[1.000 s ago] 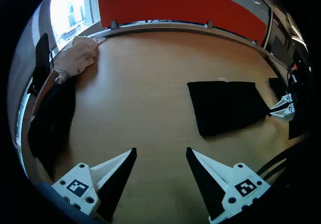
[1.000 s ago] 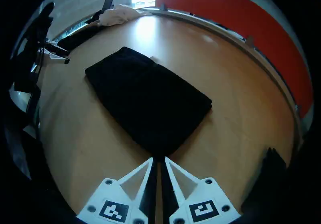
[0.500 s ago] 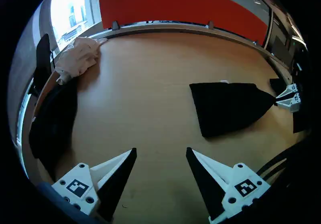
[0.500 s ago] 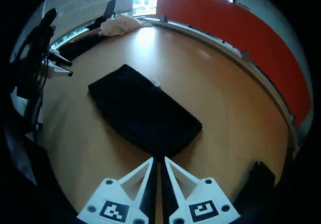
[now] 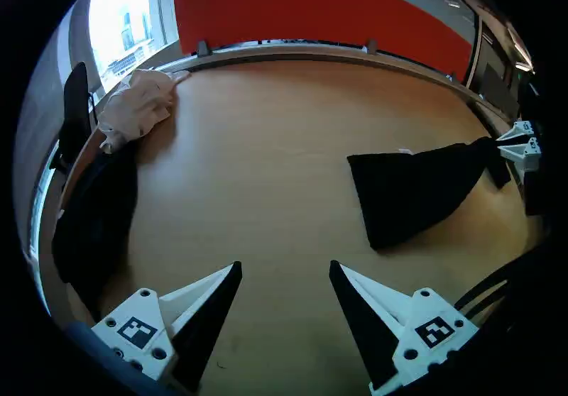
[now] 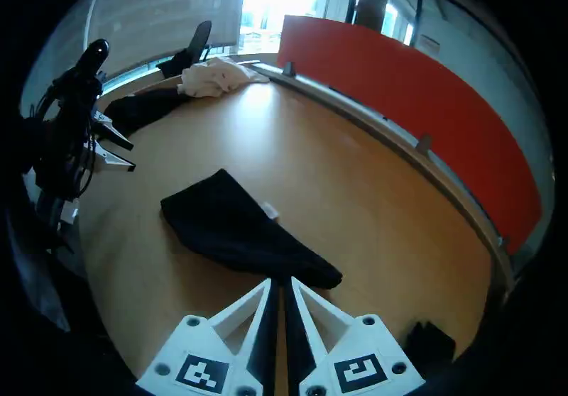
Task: Fold towel
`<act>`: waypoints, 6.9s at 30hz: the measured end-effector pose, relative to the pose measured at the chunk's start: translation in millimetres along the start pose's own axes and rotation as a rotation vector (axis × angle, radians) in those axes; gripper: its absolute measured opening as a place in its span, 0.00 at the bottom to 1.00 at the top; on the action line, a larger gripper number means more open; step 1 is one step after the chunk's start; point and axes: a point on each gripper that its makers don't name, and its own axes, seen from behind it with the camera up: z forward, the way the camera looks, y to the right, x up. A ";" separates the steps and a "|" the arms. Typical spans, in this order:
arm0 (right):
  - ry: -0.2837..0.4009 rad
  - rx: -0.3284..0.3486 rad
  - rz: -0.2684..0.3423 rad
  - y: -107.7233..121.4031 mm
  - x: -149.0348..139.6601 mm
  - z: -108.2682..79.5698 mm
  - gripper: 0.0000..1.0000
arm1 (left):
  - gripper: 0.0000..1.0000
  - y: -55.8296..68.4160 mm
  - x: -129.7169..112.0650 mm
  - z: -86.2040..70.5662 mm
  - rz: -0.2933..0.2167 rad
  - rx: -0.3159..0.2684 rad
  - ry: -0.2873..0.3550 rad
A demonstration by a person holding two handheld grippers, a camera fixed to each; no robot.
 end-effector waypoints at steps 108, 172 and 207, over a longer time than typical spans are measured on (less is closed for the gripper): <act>-0.210 0.205 -0.068 -97.6 -75.5 53.8 0.70 | 0.91 -24.3 -0.5 -29.7 -0.073 0.030 0.054; -0.078 0.138 -0.077 -69.2 1.4 35.1 0.04 | 0.91 -19.4 0.9 -30.7 -0.060 0.017 0.067; 0.106 -0.013 -0.112 32.7 107.6 -32.9 0.04 | 0.91 -9.3 33.8 -38.7 -0.041 -0.005 0.133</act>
